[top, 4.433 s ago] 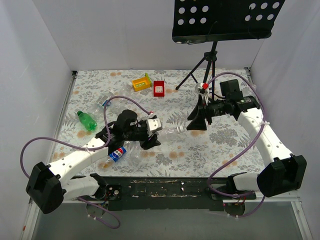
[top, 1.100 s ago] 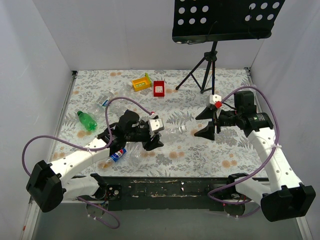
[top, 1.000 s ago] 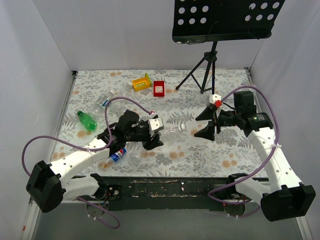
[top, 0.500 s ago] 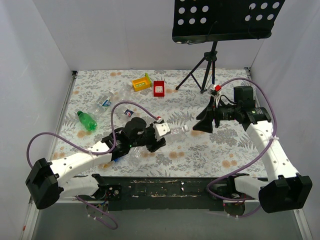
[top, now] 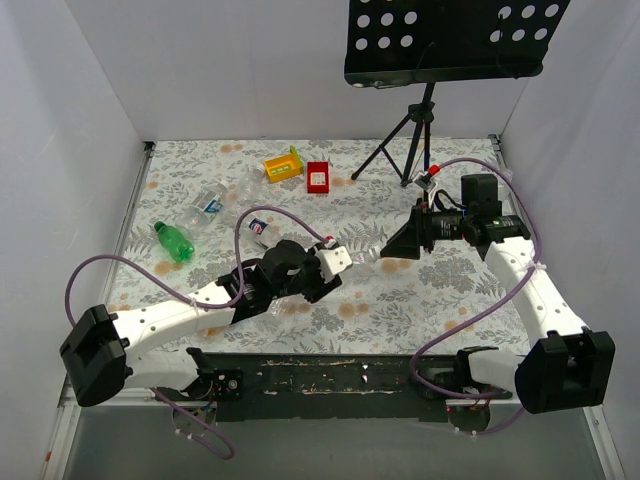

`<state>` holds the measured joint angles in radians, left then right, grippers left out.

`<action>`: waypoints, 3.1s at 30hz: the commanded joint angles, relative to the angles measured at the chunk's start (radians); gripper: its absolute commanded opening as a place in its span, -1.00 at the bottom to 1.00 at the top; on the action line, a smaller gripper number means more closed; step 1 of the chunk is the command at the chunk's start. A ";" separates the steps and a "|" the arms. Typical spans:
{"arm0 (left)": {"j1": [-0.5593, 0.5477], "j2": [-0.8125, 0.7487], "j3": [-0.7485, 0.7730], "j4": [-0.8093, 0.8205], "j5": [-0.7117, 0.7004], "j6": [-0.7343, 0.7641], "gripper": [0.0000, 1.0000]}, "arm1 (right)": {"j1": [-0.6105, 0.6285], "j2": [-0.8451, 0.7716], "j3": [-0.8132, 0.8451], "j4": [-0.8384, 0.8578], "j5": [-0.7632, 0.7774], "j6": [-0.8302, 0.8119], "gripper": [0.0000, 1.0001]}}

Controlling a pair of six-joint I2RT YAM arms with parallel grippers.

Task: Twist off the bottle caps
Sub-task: Unscrew the bottle cap from the plastic bottle.

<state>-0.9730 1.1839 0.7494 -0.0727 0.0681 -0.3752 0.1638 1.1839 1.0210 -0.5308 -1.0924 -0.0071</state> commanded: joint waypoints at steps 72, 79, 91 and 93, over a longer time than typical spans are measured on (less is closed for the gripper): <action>0.270 0.007 0.100 -0.184 0.825 -0.028 -1.00 | 0.071 0.017 0.154 -0.495 -0.021 -1.357 -0.90; 0.272 -0.046 0.071 -0.182 0.783 -0.010 -1.00 | 0.071 0.020 0.168 -0.508 -0.038 -1.343 -0.89; 0.273 -0.079 0.031 -0.174 0.725 -0.011 -1.00 | 0.071 0.011 0.156 -0.518 -0.055 -1.326 -0.89; 0.273 -0.076 0.031 -0.180 0.717 -0.005 -1.00 | 0.071 0.011 0.151 -0.520 -0.060 -1.323 -0.89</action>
<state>-0.7021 1.1366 0.7860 -0.2577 0.8116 -0.3996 0.2367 1.2060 1.1793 -1.0447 -1.1099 -1.3449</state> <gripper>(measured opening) 0.454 0.374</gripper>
